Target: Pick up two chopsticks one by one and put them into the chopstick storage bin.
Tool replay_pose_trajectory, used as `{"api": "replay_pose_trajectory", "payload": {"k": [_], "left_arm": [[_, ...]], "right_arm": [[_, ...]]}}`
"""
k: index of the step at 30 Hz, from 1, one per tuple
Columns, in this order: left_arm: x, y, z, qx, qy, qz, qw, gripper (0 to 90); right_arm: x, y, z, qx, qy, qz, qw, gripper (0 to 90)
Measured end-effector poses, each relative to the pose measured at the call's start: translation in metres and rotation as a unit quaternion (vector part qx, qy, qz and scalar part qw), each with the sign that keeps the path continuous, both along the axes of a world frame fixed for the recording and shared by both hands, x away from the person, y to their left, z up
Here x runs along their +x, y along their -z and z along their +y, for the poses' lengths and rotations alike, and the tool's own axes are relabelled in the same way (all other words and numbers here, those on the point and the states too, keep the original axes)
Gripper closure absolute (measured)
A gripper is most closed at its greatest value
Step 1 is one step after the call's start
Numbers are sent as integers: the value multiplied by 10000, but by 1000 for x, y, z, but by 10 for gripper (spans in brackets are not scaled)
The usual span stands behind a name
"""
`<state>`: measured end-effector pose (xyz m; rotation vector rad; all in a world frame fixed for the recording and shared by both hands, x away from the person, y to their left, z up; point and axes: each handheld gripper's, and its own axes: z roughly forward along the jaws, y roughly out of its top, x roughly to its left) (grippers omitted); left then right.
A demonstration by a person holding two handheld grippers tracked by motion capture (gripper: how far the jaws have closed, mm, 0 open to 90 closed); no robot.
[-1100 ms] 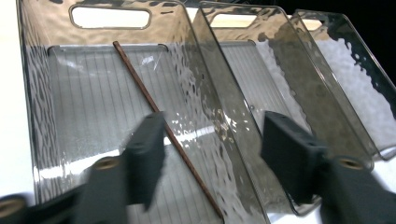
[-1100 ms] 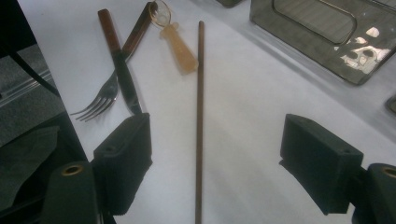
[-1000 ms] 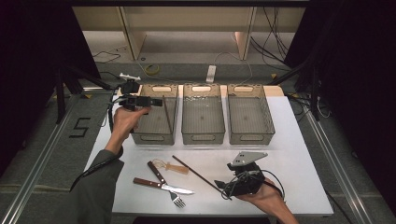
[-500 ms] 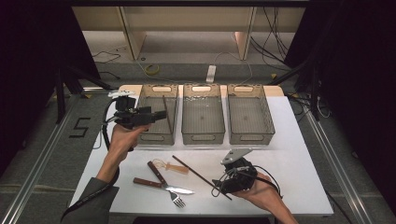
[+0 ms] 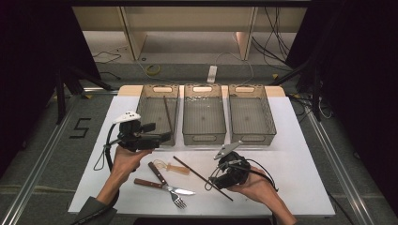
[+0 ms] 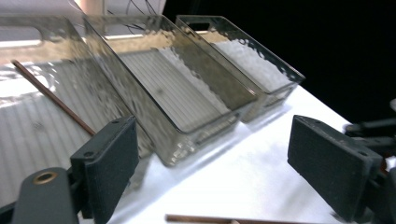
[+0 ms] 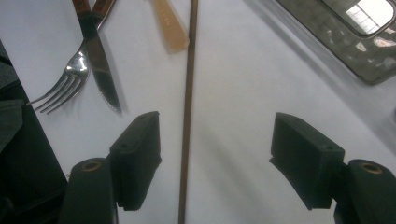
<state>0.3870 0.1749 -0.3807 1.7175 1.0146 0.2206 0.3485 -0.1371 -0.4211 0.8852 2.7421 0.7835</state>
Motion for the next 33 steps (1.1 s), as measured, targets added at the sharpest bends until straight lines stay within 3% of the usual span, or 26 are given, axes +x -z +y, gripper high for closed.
{"api": "replay_pose_trajectory", "payload": {"k": [5,10,14,19,33], "left_arm": [[-14,5,-4,-4,103,-153,9998,156],[-24,19,-6,41,109,-101,9999,156],[-33,18,-8,195,120,-405,9989,156],[-40,17,-7,134,92,-598,9981,156],[-44,22,-8,258,77,-611,9978,155]], "right_arm": [[6,4,6,-135,-80,207,9997,394],[9,14,20,-525,-189,432,9975,453],[14,21,29,-746,-273,602,9950,503],[18,26,33,-831,-322,711,9935,540],[23,34,40,-1078,-441,869,9894,678]]}}
